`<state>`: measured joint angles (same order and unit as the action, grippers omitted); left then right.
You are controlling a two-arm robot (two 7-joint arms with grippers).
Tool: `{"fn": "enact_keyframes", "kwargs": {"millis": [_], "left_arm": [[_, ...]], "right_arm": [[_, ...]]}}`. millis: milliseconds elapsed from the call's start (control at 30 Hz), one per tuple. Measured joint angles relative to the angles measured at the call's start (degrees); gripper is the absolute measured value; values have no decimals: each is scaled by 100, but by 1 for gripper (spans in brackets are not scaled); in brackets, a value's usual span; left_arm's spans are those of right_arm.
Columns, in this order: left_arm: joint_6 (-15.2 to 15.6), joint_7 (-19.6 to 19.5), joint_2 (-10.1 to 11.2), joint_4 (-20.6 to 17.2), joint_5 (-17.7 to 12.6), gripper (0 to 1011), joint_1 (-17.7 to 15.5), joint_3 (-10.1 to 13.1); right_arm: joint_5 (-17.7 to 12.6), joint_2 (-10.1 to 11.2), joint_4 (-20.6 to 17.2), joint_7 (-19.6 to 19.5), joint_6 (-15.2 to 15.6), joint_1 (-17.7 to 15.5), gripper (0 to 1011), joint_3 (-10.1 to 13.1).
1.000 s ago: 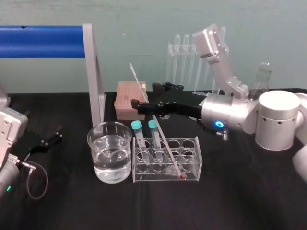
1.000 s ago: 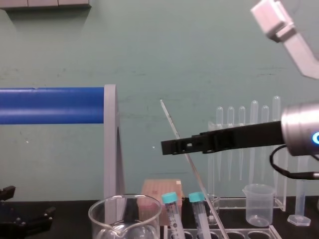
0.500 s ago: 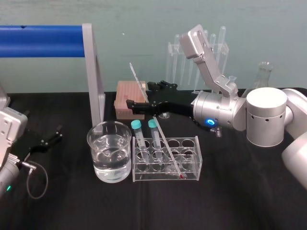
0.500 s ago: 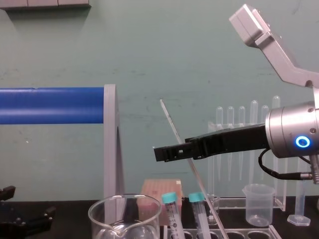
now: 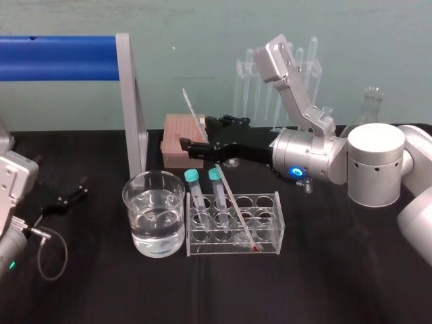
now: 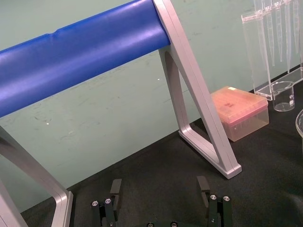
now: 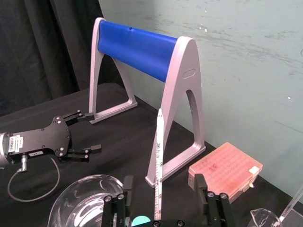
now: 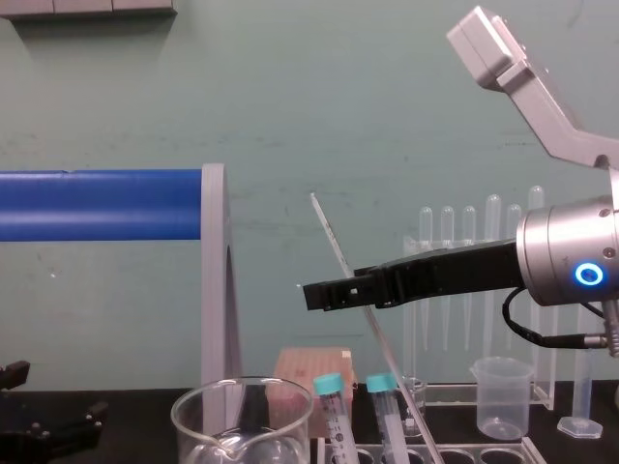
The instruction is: Hold the thermometer with one hand and immerse one end into the beaker, then reinsert it into the test tube rack.
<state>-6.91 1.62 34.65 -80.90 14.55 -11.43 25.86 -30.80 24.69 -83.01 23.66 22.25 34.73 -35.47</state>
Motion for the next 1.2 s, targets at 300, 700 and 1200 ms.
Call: {"fn": "enact_keyframes", "kwargs": {"millis": [300,700,1200], "left_arm": [[0,0,0,0,0,1008,0,0],[0,0,0,0,0,1008,0,0],[0,0,0,0,0,1008,0,0]], "right_arm": [[-11,4,-5,0,-3,-5,574,5],[-17,8,-10,0,-8,-9,189,5],[-27,-26,-49,-13,-81,-103,59,96]]}}
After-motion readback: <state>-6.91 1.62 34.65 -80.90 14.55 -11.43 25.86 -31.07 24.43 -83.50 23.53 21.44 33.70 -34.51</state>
